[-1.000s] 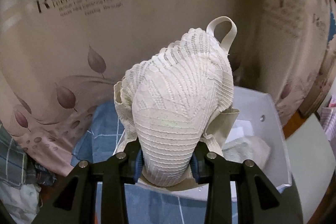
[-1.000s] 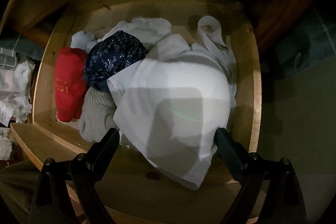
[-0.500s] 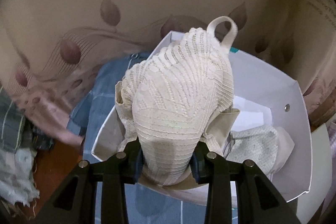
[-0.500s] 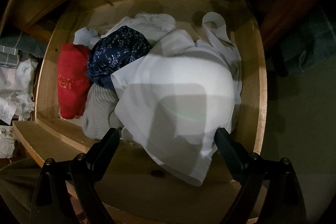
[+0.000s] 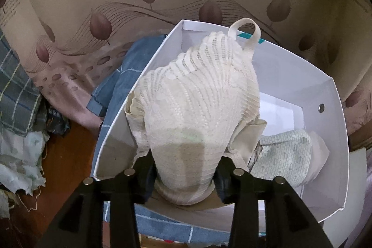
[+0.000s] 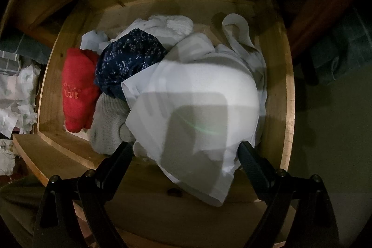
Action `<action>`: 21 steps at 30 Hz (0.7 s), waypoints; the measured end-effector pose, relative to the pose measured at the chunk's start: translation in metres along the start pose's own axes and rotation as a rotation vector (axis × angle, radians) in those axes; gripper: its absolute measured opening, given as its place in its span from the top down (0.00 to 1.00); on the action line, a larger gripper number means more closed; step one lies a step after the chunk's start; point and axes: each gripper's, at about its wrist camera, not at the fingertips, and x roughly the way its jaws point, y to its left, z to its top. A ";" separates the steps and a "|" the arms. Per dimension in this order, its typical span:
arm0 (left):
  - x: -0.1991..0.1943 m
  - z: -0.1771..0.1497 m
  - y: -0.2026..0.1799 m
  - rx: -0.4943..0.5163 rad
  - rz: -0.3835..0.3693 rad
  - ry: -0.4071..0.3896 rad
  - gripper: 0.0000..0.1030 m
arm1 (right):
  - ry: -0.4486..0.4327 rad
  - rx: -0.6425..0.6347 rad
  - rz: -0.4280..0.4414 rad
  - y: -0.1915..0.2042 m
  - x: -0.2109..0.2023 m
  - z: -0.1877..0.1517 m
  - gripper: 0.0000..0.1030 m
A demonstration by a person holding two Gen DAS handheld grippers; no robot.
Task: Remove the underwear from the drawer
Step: 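Lift the white lace bra with the left tool over the white shoe box, then open the left tool to drop the bra into the box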
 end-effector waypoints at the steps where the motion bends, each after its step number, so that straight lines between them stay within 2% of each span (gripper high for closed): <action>1: -0.001 0.000 0.000 0.002 -0.001 -0.006 0.54 | -0.001 0.000 0.000 0.000 0.000 0.000 0.12; 9: -0.006 -0.002 -0.008 0.118 -0.064 -0.057 0.38 | 0.002 0.000 0.000 -0.001 0.001 0.003 0.12; 13: -0.023 -0.002 -0.009 0.120 -0.068 -0.141 0.37 | 0.004 0.001 0.000 -0.001 0.001 0.004 0.12; 17: -0.042 0.000 -0.007 0.130 -0.082 -0.174 0.36 | 0.005 0.005 0.007 -0.003 0.001 0.005 0.12; 21: -0.065 -0.017 -0.002 0.166 -0.066 -0.208 0.36 | -0.007 0.027 0.027 -0.008 -0.002 0.007 0.12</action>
